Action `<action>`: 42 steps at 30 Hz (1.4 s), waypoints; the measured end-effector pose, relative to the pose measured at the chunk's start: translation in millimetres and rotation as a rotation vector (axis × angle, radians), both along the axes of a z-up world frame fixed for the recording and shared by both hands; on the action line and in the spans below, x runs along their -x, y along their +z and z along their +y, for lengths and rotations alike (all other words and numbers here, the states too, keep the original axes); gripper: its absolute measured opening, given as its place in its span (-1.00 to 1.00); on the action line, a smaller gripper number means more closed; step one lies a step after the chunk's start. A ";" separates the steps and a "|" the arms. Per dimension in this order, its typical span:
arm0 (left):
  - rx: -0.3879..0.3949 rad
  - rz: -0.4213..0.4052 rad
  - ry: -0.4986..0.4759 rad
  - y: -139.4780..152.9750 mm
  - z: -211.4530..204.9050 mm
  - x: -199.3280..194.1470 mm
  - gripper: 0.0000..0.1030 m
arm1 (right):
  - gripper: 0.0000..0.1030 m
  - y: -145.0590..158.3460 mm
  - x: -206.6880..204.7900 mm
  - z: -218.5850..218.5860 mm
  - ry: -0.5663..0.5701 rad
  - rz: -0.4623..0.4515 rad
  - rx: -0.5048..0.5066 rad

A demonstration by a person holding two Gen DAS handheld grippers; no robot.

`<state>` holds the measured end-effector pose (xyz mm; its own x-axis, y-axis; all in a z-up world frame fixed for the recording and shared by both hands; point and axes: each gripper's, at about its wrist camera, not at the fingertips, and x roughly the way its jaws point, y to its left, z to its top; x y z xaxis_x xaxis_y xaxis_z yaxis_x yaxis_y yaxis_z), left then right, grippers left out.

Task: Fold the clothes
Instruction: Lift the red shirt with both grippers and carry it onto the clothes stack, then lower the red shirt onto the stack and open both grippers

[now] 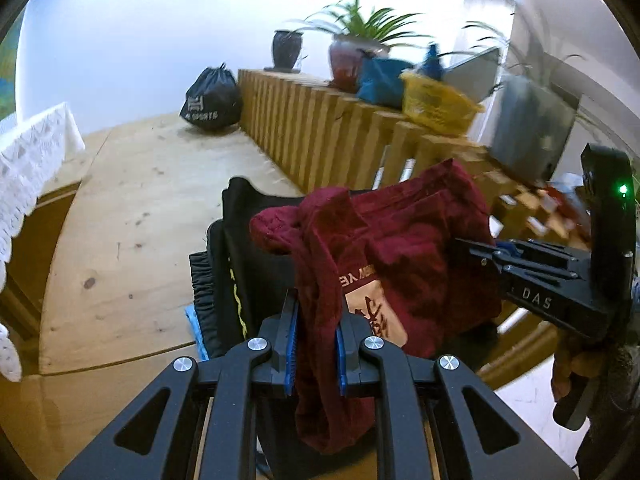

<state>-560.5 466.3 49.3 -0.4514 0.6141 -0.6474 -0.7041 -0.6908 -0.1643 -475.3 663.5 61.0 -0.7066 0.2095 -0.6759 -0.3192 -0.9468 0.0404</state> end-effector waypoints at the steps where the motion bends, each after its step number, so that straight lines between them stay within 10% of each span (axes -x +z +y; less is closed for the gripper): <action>1: 0.015 0.007 0.006 -6.1 1.6 2.4 -0.72 | -0.68 -5.5 6.3 -0.3 0.002 -0.011 -0.018; 9: 0.028 -0.068 0.051 -26.5 -6.8 32.5 -0.43 | -0.18 -19.7 18.0 3.8 -0.089 -0.113 -0.065; 17: 0.011 0.033 0.079 8.8 -28.5 18.3 -0.33 | -0.21 35.0 -24.2 -14.9 -0.045 0.074 -0.127; 19: 0.005 0.058 0.060 12.8 -26.9 10.1 -0.34 | -0.54 25.4 -11.2 -20.8 -0.005 0.059 -0.112; 30: 0.053 0.047 0.121 -34.4 -0.3 43.6 -0.36 | -0.50 -37.5 45.6 15.7 -0.181 -0.091 -0.167; 42: 0.013 0.145 0.084 -6.9 -24.3 1.9 -0.40 | -0.42 -5.7 9.2 -27.0 -0.117 -0.076 -0.282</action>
